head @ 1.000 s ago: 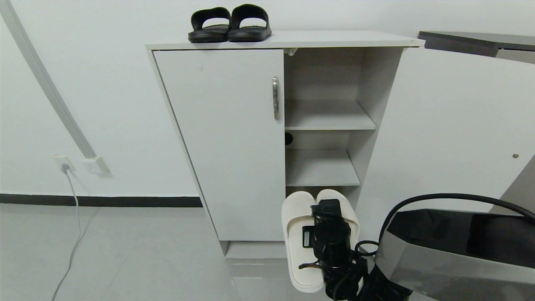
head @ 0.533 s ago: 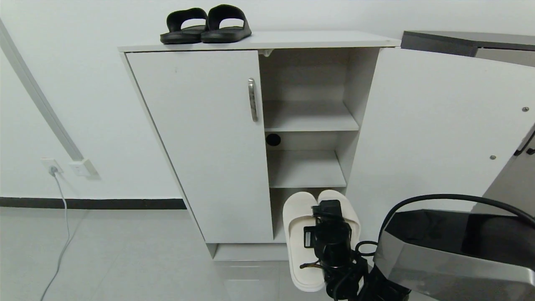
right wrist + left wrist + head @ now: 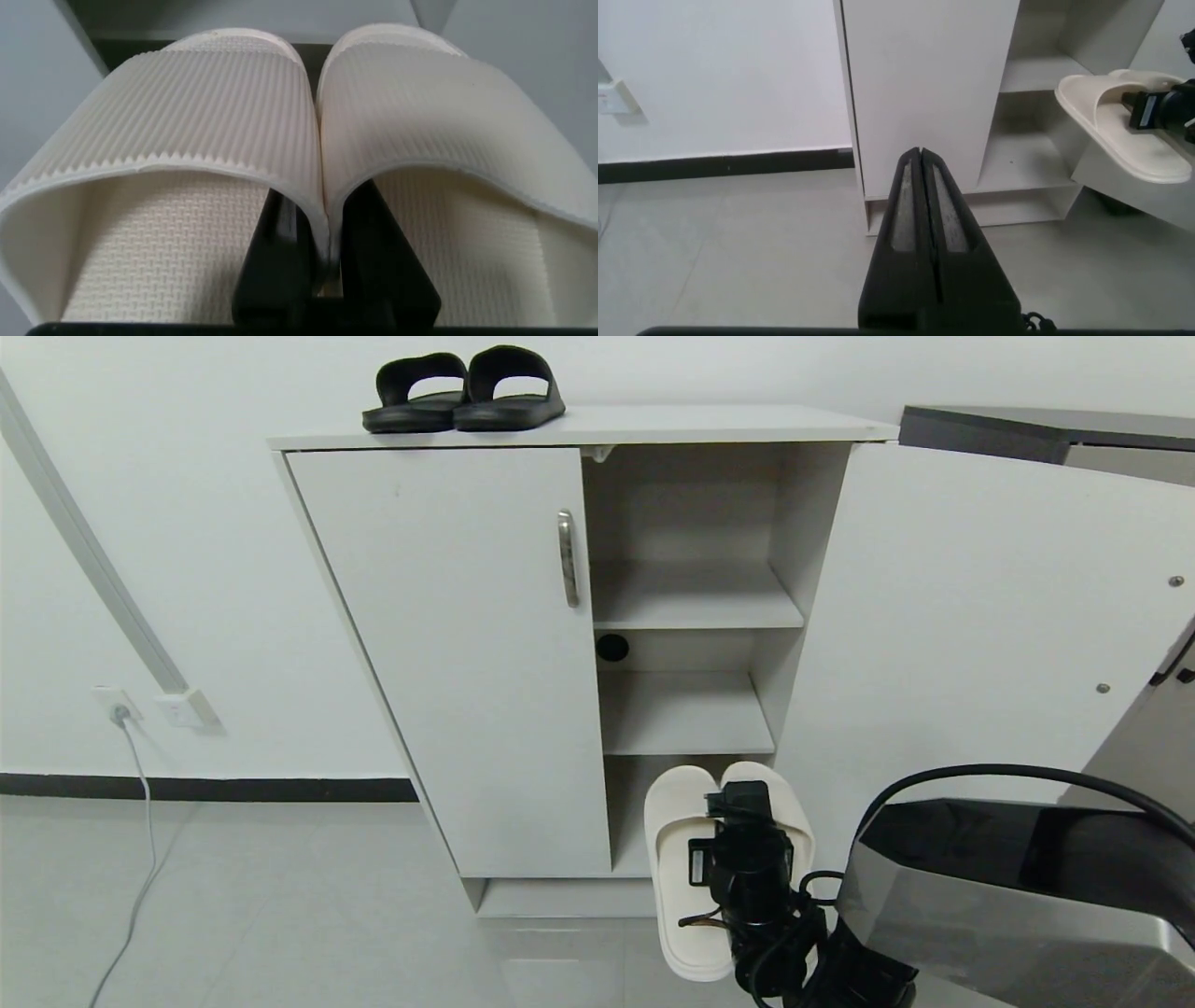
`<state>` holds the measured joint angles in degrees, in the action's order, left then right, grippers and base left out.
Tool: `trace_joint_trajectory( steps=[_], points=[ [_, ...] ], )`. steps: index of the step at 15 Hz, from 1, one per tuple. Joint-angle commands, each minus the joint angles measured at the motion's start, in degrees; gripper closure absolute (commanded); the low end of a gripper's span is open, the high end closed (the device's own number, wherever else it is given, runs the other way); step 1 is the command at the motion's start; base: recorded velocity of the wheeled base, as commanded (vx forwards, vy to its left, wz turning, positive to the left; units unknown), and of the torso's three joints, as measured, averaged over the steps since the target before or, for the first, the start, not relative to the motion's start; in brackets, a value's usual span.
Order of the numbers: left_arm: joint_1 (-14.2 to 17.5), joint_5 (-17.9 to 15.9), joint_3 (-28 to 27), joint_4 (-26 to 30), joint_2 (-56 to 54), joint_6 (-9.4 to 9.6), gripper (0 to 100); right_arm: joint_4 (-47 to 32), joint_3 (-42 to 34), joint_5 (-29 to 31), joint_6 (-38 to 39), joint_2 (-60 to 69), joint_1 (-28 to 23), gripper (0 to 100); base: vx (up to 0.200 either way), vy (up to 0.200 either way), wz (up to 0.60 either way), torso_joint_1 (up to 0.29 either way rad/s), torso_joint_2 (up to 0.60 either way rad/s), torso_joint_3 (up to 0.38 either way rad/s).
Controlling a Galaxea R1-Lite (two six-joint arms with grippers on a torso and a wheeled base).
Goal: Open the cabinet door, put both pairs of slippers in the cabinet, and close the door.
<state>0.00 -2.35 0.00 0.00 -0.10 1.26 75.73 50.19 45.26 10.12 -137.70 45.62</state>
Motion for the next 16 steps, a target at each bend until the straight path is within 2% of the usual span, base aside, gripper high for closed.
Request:
trace_joint_trajectory(
  steps=[1,6,11,16],
  points=[
    [0.00,-0.02,0.00,0.00,0.10,-0.03,100,0.03,0.00,0.00,-0.10,-0.02,0.00,100,0.000,0.000,0.00,0.000,0.00,0.000],
    [0.00,-0.02,0.00,0.00,0.10,0.15,100,0.03,3.34,-0.35,-1.94,-2.22,-0.53,100,0.000,0.000,0.00,0.000,0.00,-0.022],
    [0.00,-0.02,0.00,0.09,0.10,0.15,100,-0.23,9.84,-1.32,-5.37,-4.41,-1.14,100,0.000,0.000,0.00,0.002,0.00,-0.179],
    [0.00,-0.02,0.00,0.00,0.10,0.06,100,-4.01,15.38,-1.67,-6.16,-5.64,-2.02,100,0.000,0.000,0.00,0.001,0.00,-0.197]
  ],
)
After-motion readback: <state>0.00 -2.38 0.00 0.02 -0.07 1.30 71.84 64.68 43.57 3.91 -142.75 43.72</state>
